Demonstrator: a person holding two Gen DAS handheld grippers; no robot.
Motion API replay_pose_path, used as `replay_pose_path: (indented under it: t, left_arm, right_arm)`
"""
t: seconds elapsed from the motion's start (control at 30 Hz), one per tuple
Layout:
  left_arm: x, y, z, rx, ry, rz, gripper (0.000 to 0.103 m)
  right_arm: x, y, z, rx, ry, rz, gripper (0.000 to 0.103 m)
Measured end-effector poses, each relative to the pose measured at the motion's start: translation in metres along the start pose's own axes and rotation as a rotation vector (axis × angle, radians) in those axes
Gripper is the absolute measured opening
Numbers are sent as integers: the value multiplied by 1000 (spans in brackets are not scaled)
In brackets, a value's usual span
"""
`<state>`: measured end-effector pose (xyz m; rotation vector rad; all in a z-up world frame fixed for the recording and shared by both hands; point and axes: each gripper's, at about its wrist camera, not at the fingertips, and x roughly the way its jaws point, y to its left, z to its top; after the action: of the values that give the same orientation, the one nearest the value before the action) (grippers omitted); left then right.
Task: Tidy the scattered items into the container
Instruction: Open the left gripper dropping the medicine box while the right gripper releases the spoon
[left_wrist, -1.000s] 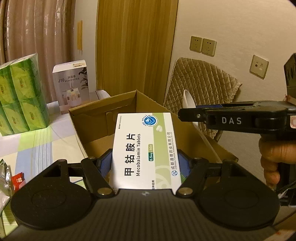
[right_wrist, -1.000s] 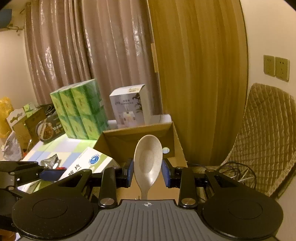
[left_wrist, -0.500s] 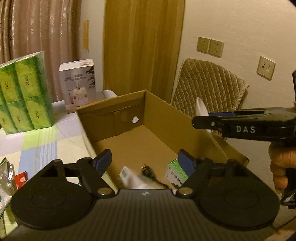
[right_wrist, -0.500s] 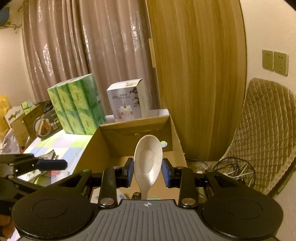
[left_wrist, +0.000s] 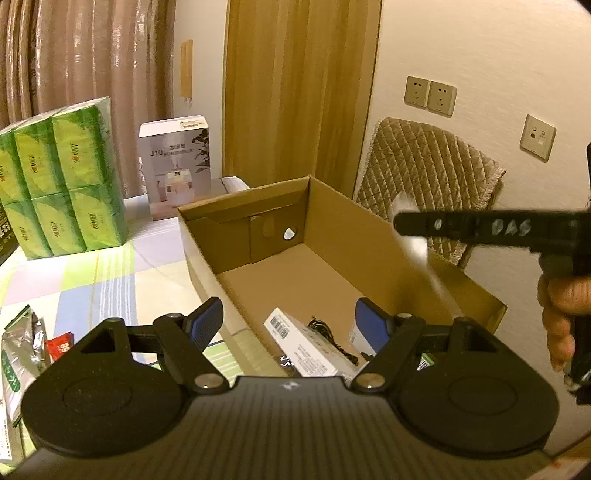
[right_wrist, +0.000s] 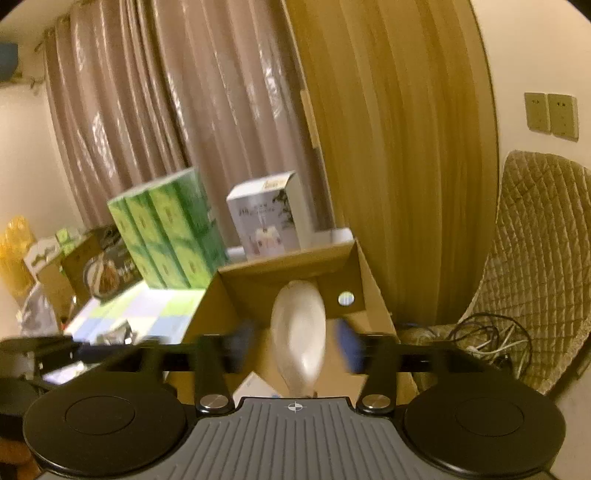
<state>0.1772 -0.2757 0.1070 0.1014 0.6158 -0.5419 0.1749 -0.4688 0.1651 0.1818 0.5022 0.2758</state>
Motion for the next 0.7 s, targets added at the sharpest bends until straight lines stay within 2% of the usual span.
replay_pose_path:
  t: [0.4,0.7]
  left_arm:
    - [-18,23,-12,-24,-3,34,75]
    - [-43,43,-25,-38,-4,70,75]
  right_arm:
    - [-10,6,-3,9,7,-26,65]
    - [-20,32,-2,-24,5,-17,70]
